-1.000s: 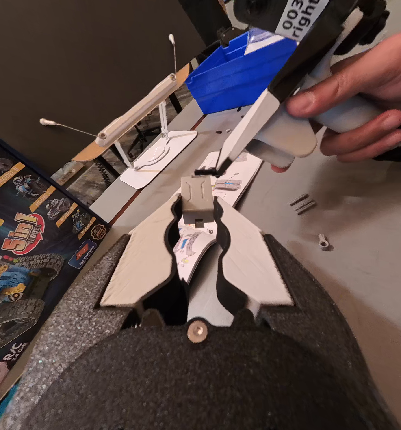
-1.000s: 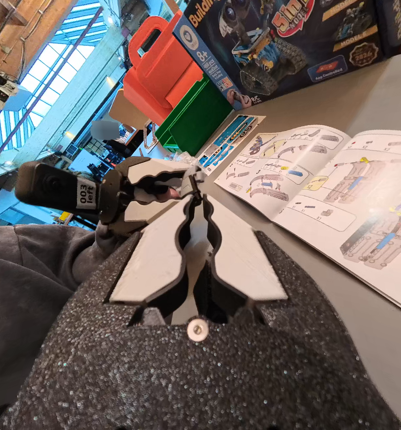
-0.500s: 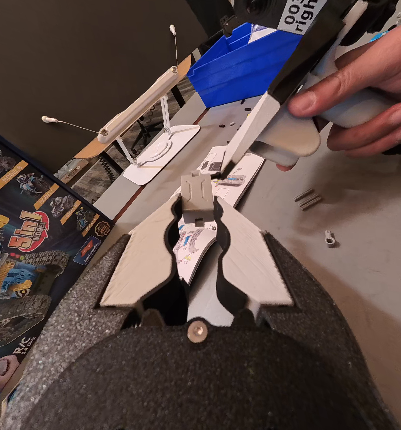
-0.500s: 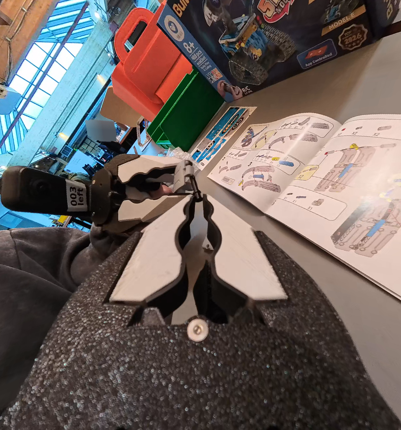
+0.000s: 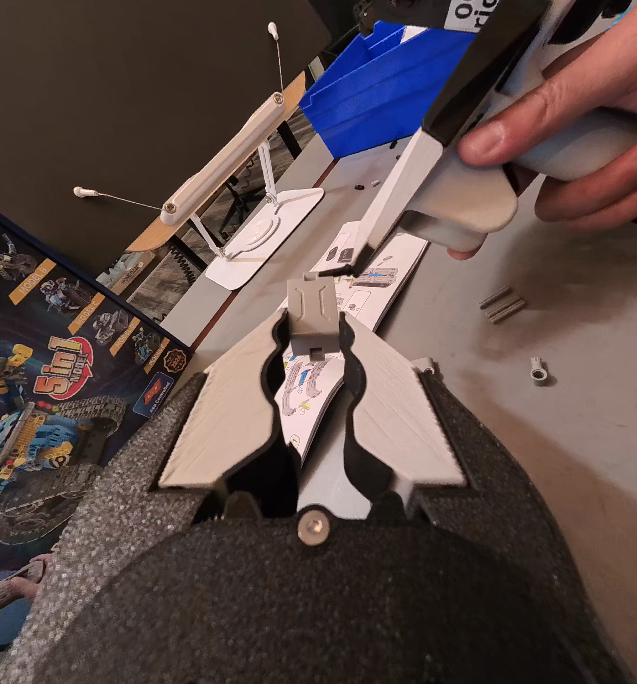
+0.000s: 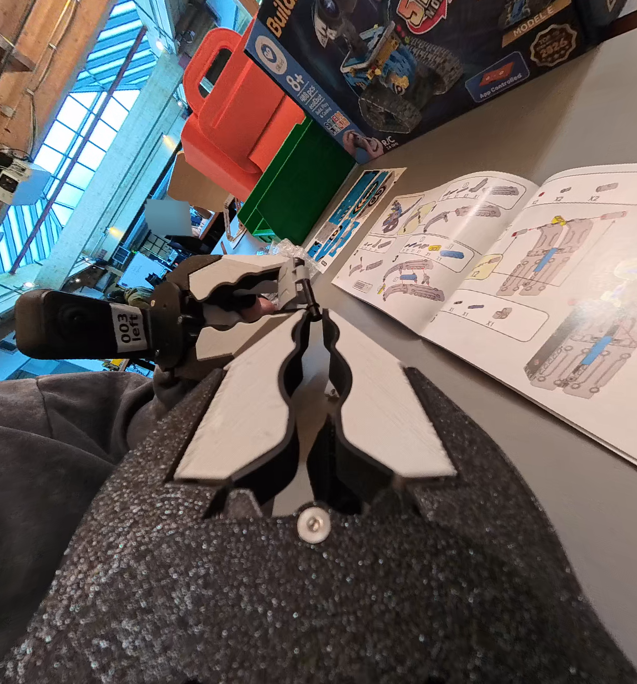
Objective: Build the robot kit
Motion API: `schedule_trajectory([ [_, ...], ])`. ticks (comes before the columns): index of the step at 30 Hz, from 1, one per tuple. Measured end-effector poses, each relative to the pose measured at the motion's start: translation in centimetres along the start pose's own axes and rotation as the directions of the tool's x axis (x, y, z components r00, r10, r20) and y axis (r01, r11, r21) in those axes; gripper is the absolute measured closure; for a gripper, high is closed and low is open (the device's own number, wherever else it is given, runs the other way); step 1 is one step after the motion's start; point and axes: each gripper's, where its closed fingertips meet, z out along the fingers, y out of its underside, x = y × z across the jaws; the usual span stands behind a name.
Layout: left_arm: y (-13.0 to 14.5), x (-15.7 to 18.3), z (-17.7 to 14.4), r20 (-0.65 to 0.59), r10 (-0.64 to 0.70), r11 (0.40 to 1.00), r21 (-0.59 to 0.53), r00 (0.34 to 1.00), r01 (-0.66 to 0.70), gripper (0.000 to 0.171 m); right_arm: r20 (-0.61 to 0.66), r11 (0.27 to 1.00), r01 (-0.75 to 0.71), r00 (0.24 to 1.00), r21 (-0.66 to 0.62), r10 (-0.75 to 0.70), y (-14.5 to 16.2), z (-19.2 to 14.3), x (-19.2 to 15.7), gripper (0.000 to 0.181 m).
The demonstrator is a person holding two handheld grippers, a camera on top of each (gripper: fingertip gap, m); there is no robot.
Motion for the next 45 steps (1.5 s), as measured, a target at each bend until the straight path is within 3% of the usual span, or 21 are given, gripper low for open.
schedule_trajectory([
  [9,0.2,0.0,0.1,0.025,0.053,0.998,-0.023,0.998,-0.053,0.146,-0.008,1.0,0.011,1.0,0.01,-0.01,-0.1,0.0,-0.1,0.176],
  [14,-0.4,0.1,0.3,-0.003,-0.095,0.995,-0.007,0.995,0.095,0.146,-0.069,0.992,0.126,0.99,-0.007,-0.127,0.1,0.4,-0.3,0.176],
  [18,0.5,-0.4,0.3,0.014,-0.097,0.994,-0.041,0.995,0.098,0.146,-0.187,0.963,0.269,0.946,0.0,-0.264,-0.6,0.4,-0.2,0.177],
  [22,0.7,-0.3,0.4,0.033,-0.032,0.997,-0.064,0.999,0.035,0.146,-0.24,0.949,0.313,0.92,-0.029,-0.311,-0.4,0.3,0.4,0.177],
  [24,0.5,-0.3,0.4,0.021,-0.075,0.996,-0.052,0.997,0.076,0.146,-0.265,0.93,0.365,0.894,-0.032,-0.361,-0.8,0.1,0.1,0.177],
  [28,0.8,0.3,0.7,-0.024,-0.168,0.984,-0.068,0.985,0.166,0.146,-0.37,0.833,0.55,0.762,-0.066,-0.532,-1.6,-0.2,-0.4,0.176],
  [35,0.2,1.9,1.3,-0.147,-0.408,0.913,-0.085,0.901,0.399,0.146,-0.455,0.732,0.666,0.612,-0.145,-0.647,-1.9,-0.4,-0.3,0.176],
  [41,1.3,1.4,1.2,-0.217,-0.616,0.787,-0.14,0.757,0.6,0.146,-0.392,0.748,0.632,0.648,-0.203,-0.653,-1.2,-1.4,0.8,0.176],
  [45,1.8,0.2,0.9,-0.188,-0.627,0.779,-0.12,0.756,0.616,0.146,-0.34,0.752,0.573,0.672,-0.325,-0.659,0.3,-4.2,3.6,0.176],
])
